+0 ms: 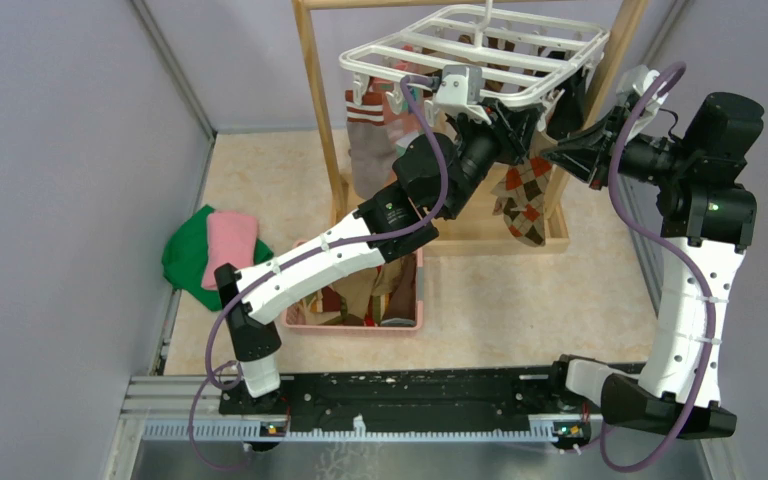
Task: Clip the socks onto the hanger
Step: Clamp the sock onto the hanger.
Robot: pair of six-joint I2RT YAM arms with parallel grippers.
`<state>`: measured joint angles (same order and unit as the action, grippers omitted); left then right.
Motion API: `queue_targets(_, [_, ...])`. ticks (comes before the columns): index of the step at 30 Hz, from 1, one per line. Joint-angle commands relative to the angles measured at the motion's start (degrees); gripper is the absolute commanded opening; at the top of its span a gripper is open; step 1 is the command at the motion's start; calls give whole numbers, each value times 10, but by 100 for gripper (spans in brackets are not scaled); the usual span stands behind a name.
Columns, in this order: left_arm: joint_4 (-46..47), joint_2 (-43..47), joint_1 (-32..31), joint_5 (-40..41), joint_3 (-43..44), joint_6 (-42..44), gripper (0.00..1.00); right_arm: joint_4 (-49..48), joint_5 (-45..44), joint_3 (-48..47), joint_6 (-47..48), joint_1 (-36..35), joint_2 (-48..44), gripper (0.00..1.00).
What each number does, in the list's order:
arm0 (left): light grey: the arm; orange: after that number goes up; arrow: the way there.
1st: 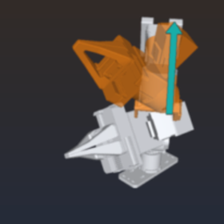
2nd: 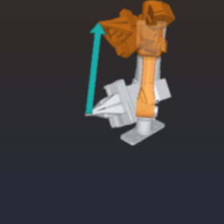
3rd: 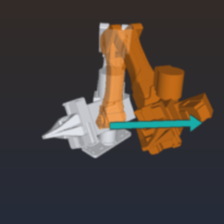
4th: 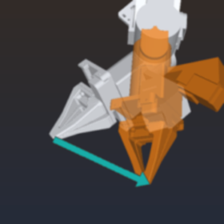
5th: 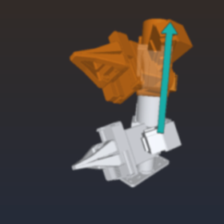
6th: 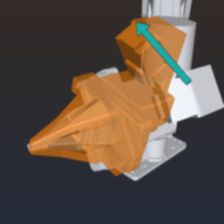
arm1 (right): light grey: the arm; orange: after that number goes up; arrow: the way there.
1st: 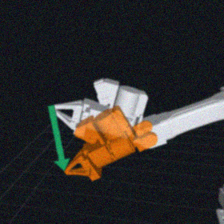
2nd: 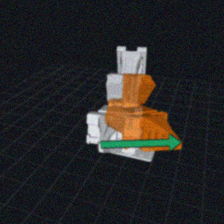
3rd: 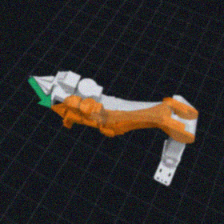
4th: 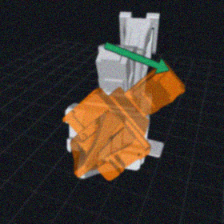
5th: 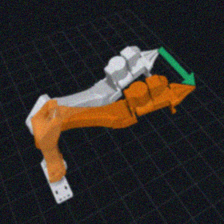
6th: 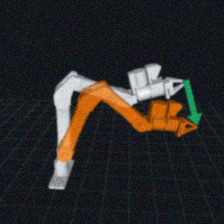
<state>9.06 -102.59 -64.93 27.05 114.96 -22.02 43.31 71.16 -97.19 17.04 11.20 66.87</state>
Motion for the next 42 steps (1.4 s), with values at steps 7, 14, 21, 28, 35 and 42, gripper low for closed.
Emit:
queue_targets(7, [14,23,12,29,-6,-8,0,13,-16,-28,23,-16,-11,0])
queue_targets(14, [11,24,13,31,-8,-10,0,26,-40,-49,40,-20,-9,0])
queue_targets(21, [13,24,13,34,-9,-15,0,45,-53,-53,60,-27,-10,0])
queue_targets(28, [8,27,13,32,-10,-23,0,84,-118,-30,136,-36,-25,0])
queue_targets(35, [6,39,14,36,-26,-24,0,135,-126,5,253,-36,-52,0])
queue_targets(42, [4,45,15,29,-44,-40,0,-74,-91,124,119,-37,-152,0])
